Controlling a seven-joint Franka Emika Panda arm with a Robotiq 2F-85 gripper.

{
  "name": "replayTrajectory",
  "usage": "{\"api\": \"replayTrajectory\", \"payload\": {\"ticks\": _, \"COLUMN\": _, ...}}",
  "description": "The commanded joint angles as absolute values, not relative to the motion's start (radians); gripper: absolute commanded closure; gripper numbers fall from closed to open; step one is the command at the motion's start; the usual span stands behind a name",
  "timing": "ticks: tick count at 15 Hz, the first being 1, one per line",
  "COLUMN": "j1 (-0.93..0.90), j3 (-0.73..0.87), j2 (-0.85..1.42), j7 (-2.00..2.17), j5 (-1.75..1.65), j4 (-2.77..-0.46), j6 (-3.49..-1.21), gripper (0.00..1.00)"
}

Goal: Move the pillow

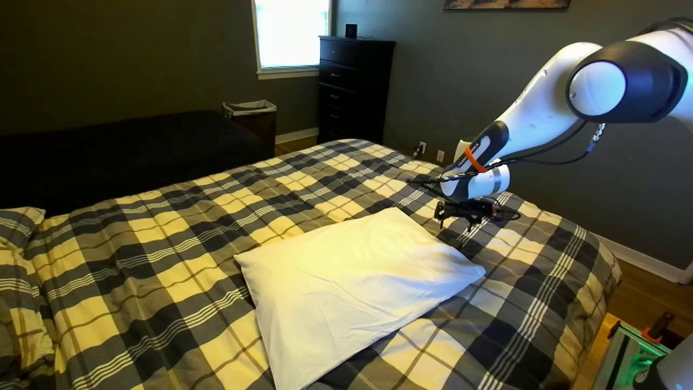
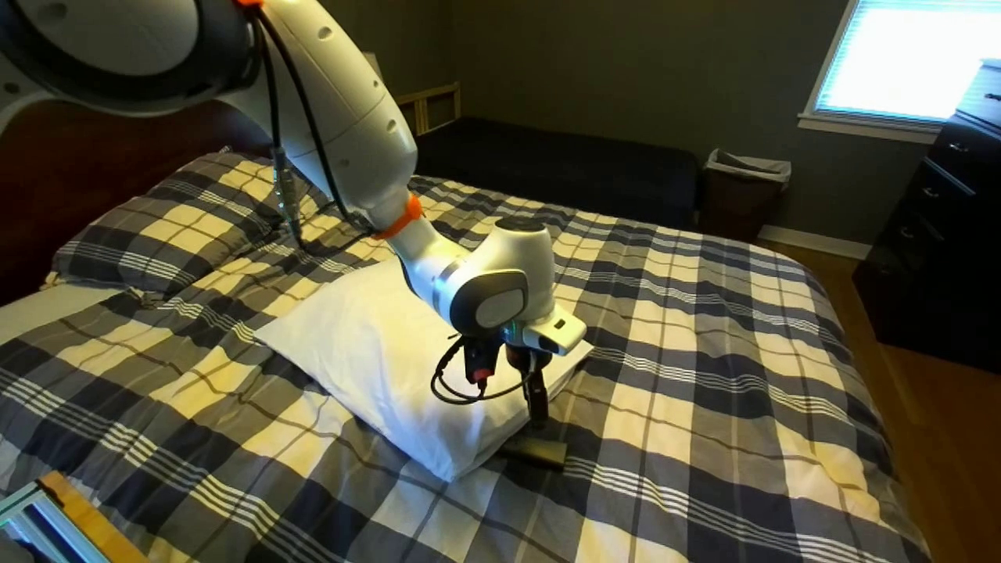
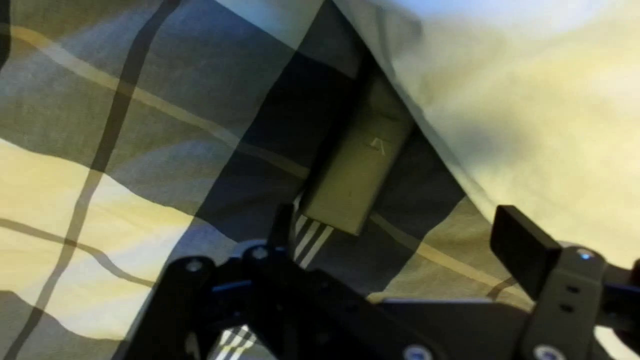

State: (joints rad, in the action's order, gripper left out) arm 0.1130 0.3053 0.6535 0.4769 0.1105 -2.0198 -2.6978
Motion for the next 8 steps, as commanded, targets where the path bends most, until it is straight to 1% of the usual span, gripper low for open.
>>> {"api": "replayTrajectory", "payload": {"ticks": 1, "j1": 0.148, "j3": 0.306, "j2": 0.745, "j7": 0.565, "j5": 0.201, "j4": -1.925, "j6": -2.653, "gripper": 0.0}}
{"api": "replayTrajectory", "payload": {"ticks": 8, "j1": 0.176, "j3": 0.285, "j2": 0.871, "j7": 0.646, "j5": 0.271, "j4": -1.804, "j6": -2.629, "gripper": 0.0}}
